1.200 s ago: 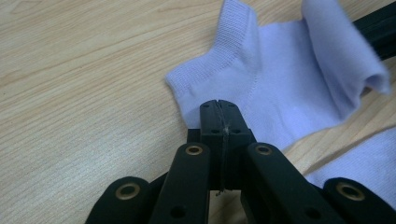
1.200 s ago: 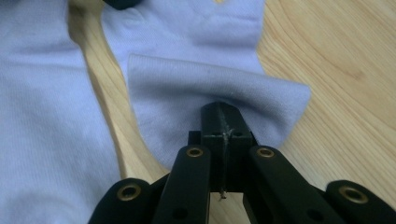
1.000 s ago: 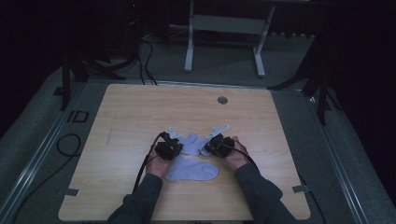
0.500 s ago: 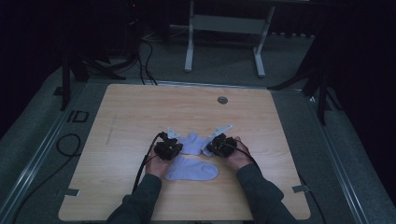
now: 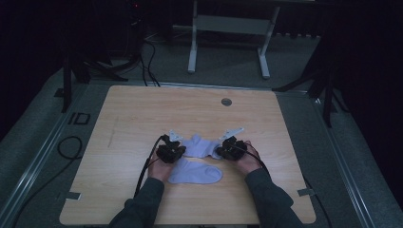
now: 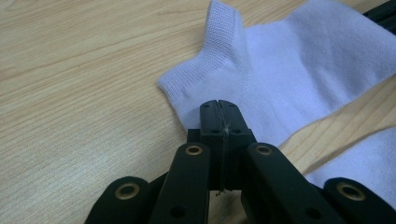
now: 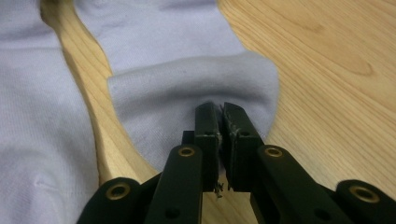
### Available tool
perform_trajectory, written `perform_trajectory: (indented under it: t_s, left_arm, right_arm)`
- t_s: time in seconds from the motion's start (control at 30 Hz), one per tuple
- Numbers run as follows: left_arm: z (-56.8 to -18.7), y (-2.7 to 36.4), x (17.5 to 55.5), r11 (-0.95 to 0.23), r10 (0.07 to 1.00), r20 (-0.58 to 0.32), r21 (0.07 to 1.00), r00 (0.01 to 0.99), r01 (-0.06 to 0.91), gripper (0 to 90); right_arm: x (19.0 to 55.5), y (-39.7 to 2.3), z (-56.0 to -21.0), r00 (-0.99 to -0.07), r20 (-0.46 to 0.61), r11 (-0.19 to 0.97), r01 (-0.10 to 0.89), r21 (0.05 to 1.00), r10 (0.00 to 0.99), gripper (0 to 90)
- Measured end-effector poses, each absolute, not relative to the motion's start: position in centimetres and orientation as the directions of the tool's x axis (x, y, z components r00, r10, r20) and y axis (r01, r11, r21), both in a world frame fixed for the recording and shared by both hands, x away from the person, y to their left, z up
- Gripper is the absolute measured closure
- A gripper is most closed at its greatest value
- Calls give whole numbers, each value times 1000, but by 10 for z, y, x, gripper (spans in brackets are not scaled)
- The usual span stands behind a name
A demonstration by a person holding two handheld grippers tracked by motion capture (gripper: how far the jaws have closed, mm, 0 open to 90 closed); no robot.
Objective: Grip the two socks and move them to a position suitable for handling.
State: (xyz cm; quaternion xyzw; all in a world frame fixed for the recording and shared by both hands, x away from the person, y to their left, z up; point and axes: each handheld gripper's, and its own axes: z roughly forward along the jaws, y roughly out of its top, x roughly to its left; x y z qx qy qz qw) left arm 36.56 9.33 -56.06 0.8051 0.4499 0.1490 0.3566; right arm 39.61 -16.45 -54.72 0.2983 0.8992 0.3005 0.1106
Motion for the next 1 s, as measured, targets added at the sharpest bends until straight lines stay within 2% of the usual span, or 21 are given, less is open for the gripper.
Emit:
perform_trajectory:
  t_s: [0.37,0.63,0.87,1.0]
  left_arm:
    - [-561,95,365,-339,832,-81,708,549,619,898]
    - [-561,95,365,-332,835,-88,707,544,624,898]
    - [-561,94,364,-322,839,-95,708,535,629,897]
    - [-561,93,364,-313,843,-101,707,528,634,896]
  right_arm:
    - [397,-180,-545,-773,-26,635,501,588,633,732]
    - [400,-181,-544,-732,-111,643,502,578,672,673]
    - [399,-183,-536,-690,-45,553,536,638,722,635]
    - [395,-181,-533,-692,-42,545,528,651,721,605]
